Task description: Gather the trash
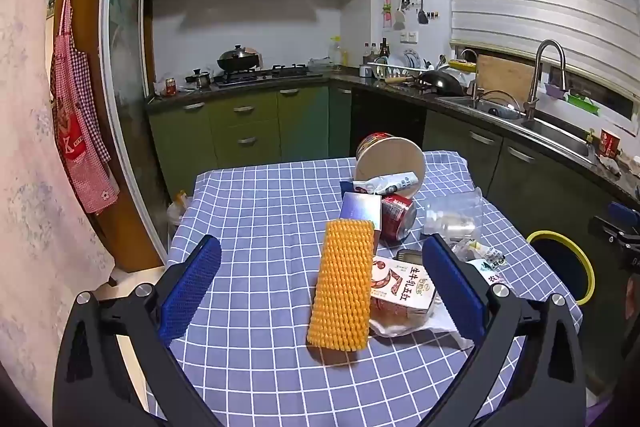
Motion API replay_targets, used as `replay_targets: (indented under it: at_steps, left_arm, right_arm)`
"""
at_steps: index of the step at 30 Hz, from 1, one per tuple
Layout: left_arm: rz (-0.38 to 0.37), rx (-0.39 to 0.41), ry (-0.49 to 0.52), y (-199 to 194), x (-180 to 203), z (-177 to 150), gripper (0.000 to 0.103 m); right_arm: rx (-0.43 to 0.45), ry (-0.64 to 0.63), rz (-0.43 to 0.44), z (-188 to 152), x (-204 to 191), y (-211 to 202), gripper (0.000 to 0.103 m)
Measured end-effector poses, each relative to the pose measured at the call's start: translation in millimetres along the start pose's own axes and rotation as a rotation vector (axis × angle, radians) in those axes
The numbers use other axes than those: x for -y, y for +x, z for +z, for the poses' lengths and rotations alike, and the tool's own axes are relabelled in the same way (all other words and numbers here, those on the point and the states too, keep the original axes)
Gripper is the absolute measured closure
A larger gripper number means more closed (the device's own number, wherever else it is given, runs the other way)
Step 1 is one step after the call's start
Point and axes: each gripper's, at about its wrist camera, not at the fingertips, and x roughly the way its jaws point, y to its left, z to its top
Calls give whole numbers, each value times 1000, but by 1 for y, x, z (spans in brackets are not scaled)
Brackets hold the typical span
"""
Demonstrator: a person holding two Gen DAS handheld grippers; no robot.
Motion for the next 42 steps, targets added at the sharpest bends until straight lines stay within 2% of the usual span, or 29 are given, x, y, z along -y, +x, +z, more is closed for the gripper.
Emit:
replay_targets:
  at_steps: [3, 11, 17, 42]
  left_arm:
    - [-4, -24, -9, 2, -1, 0, 4]
    - [0, -24, -13, 11, -14, -8, 4]
    - [1, -29, 5, 12, 2, -5, 4]
    - [-2, -39, -6, 13, 1, -6, 4]
  right_arm:
    - [-5, 1, 5, 1, -2, 1, 6]
    - [-18, 0, -2, 1, -4, 6, 6]
    - [-27, 3, -3, -1, -3, 11, 6]
    - [-30, 14, -9, -3, -1, 14, 6]
